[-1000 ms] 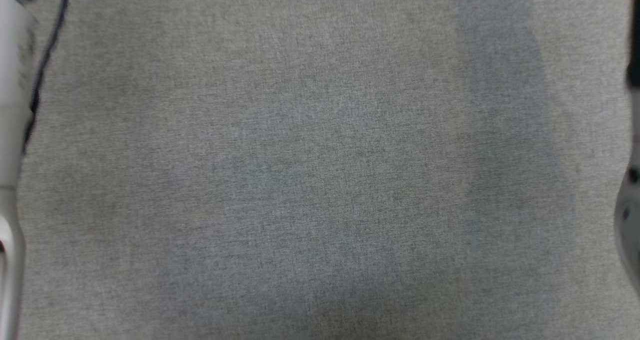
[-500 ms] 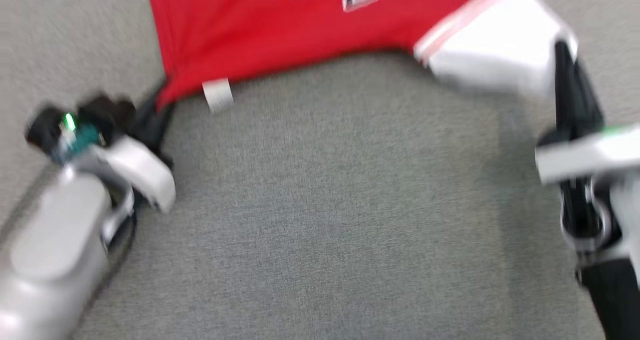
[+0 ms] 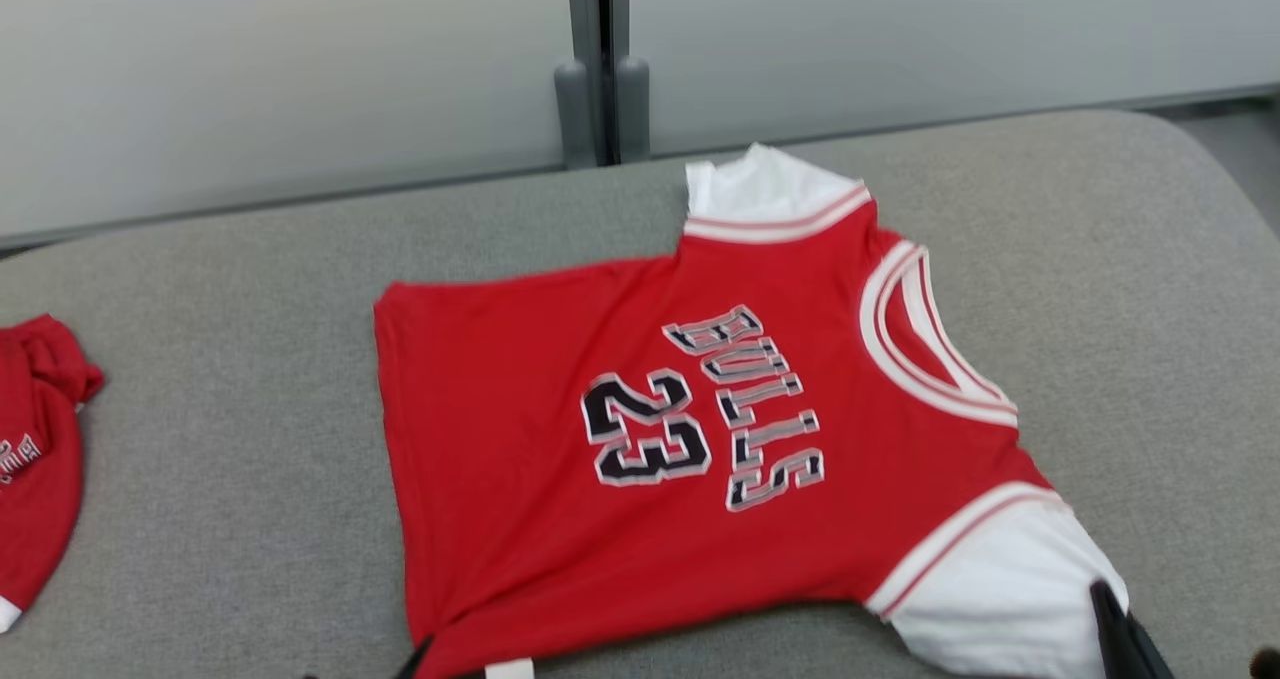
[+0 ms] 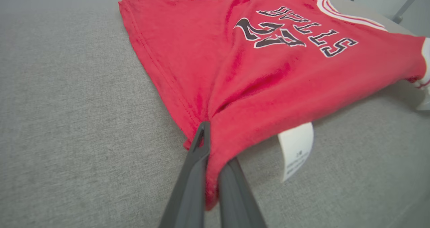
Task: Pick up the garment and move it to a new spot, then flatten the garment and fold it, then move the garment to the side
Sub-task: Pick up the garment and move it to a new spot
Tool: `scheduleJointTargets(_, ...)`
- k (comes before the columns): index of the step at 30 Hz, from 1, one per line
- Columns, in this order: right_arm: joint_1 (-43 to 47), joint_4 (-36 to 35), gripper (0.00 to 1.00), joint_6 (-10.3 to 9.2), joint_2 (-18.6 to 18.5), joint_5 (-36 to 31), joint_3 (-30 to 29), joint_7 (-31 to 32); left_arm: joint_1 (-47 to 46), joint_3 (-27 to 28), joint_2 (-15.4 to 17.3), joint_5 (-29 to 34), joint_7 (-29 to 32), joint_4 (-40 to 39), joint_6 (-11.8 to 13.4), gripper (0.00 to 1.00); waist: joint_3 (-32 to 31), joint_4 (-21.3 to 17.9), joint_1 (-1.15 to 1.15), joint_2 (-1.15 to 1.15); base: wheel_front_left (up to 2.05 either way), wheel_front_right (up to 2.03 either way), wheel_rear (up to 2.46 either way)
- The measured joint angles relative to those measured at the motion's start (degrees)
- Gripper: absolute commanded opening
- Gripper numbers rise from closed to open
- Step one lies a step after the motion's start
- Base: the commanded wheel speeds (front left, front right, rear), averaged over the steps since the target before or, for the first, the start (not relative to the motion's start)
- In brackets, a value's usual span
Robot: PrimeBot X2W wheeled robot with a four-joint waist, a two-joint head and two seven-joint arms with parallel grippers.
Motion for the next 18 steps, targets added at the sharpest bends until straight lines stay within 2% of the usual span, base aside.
scheduleJointTargets(3,5.1,-3.0,0.0,0.0,1.7,-0.3,-2.0,2.4,4.3,0.0,0.0,-1.0,0.7,-6.0,3.0,0.0,-2.2,0.1,0.0,0.0,0.0,0.0,0.0)
scheduleJointTargets(6,5.7,-4.0,0.0,-0.01,2.5,-1.6,-3.5,4.7,5.4,-0.1,0.3,-1.8,2.3,-9.1,3.9,0.0,-2.1,0.3,0.0,0.0,0.0,0.0,0.0)
scheduleJointTargets(10,0.9,-5.8,0.0,0.0,4.1,-2.6,-4.9,7.5,4.1,-0.3,0.7,-2.5,5.0,-11.3,3.6,0.0,-1.2,0.4,0.0,0.0,0.0,0.0,0.0)
scheduleJointTargets(18,-9.7,-3.4,0.0,0.0,3.3,-5.6,-4.2,14.1,-2.3,1.6,2.6,-5.1,10.7,-13.0,1.4,0.0,0.7,0.9,0.0,0.0,0.0,0.0,0.0)
